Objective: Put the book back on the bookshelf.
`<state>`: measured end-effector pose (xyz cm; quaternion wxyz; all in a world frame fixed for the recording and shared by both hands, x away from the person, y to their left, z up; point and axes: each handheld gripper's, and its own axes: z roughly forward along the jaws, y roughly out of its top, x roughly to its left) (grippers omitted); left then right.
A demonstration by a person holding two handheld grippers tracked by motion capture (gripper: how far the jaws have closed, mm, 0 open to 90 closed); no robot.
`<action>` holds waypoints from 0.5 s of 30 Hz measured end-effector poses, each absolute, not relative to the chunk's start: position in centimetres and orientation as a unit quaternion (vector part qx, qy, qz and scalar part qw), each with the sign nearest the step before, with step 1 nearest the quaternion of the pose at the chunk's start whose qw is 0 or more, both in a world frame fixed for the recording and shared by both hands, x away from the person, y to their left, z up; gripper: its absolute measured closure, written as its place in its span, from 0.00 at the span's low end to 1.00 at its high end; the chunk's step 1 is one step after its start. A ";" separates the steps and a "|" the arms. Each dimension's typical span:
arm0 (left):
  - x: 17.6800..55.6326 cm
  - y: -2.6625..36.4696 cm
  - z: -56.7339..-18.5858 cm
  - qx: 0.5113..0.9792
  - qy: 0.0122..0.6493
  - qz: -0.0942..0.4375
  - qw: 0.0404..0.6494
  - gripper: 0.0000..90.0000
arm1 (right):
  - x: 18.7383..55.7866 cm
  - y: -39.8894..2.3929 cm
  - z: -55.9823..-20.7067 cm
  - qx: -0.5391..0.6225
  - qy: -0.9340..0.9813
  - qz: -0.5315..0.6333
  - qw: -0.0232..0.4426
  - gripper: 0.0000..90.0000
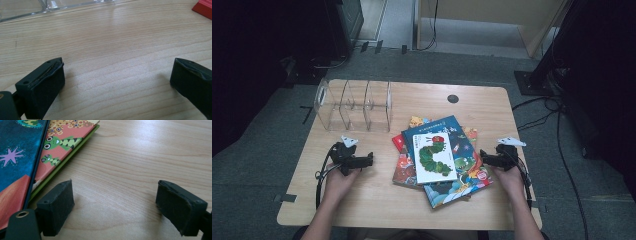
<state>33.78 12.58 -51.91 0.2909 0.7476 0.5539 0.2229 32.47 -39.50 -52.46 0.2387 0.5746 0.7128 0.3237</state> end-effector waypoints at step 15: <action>33.2 12.6 -51.3 0.768 0.520 0.214 0.305 0.27 | 32.0 -40.2 -52.0 0.573 0.715 0.329 0.229 0.37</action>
